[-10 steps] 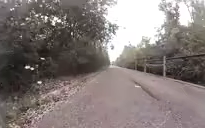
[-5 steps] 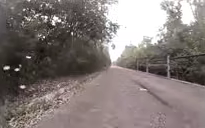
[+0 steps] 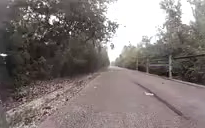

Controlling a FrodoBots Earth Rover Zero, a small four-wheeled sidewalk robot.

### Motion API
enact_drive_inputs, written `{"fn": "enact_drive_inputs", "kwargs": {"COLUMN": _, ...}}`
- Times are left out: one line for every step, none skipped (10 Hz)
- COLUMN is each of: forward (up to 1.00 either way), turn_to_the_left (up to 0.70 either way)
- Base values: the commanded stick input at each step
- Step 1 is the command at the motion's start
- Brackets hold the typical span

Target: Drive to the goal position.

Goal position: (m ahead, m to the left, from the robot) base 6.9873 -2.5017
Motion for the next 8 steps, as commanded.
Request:
{"fn": "enact_drive_inputs", "kwargs": {"forward": 0.70, "turn_to_the_left": 0.00}}
{"fn": "enact_drive_inputs", "kwargs": {"forward": 0.70, "turn_to_the_left": 0.00}}
{"fn": "enact_drive_inputs", "kwargs": {"forward": 0.70, "turn_to_the_left": 0.00}}
{"fn": "enact_drive_inputs", "kwargs": {"forward": 0.70, "turn_to_the_left": 0.00}}
{"fn": "enact_drive_inputs", "kwargs": {"forward": 0.70, "turn_to_the_left": 0.00}}
{"fn": "enact_drive_inputs", "kwargs": {"forward": 0.70, "turn_to_the_left": 0.00}}
{"fn": "enact_drive_inputs", "kwargs": {"forward": 0.70, "turn_to_the_left": 0.00}}
{"fn": "enact_drive_inputs", "kwargs": {"forward": 0.70, "turn_to_the_left": 0.00}}
